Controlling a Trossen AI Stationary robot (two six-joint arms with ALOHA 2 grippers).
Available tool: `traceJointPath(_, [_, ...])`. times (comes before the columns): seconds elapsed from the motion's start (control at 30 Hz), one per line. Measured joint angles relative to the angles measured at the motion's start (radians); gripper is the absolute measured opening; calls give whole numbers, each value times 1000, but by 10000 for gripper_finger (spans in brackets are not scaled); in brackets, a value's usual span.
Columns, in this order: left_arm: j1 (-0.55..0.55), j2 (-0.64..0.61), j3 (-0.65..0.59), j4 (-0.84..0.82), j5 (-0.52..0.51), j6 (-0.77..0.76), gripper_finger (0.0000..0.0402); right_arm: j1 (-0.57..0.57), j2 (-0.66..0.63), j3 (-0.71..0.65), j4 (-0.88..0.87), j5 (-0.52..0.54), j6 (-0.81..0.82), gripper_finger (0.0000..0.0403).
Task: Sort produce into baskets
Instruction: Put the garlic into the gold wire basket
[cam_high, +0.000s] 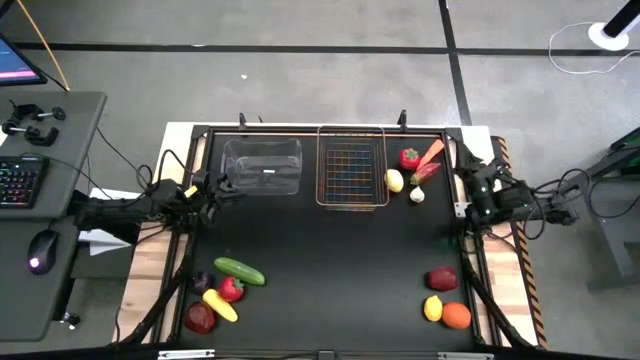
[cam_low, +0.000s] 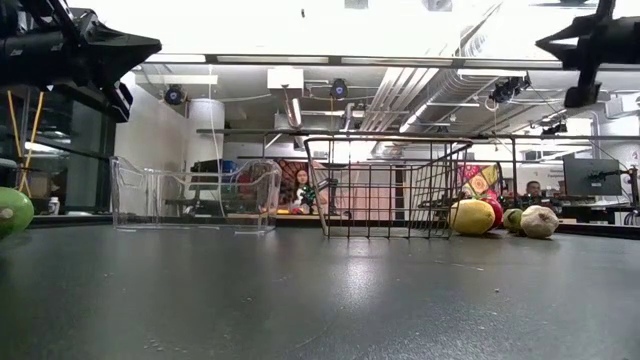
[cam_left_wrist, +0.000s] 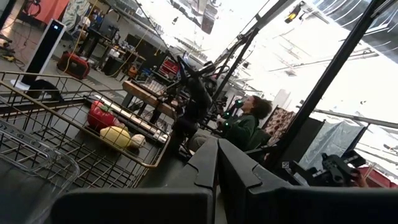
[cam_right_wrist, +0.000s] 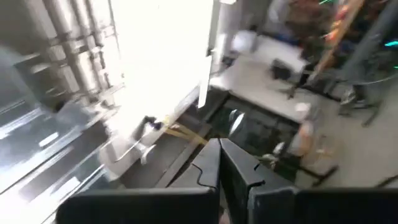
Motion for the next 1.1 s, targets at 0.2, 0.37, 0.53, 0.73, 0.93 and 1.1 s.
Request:
traceJointPath(0.2, [0, 0, 0, 0, 0, 0, 0, -55, 73, 86, -271, -150, 135, 0])
traceJointPath(0.37, [0, 0, 0, 0, 0, 0, 0, -95, 175, 206, -359, -217, 144, 0])
traceJointPath(0.53, [0, 0, 0, 0, 0, 0, 0, -128, 288, 305, -410, -211, -37, 0])
traceJointPath(0.73, [0, 0, 0, 0, 0, 0, 0, -201, 507, 503, -945, -216, 147, 20])
traceJointPath(0.93, [0, 0, 0, 0, 0, 0, 0, -298, 788, 839, -1767, -270, 373, 109])
traceJointPath(1.1, [0, 0, 0, 0, 0, 0, 0, -416, 970, 972, -2156, -462, 577, 193])
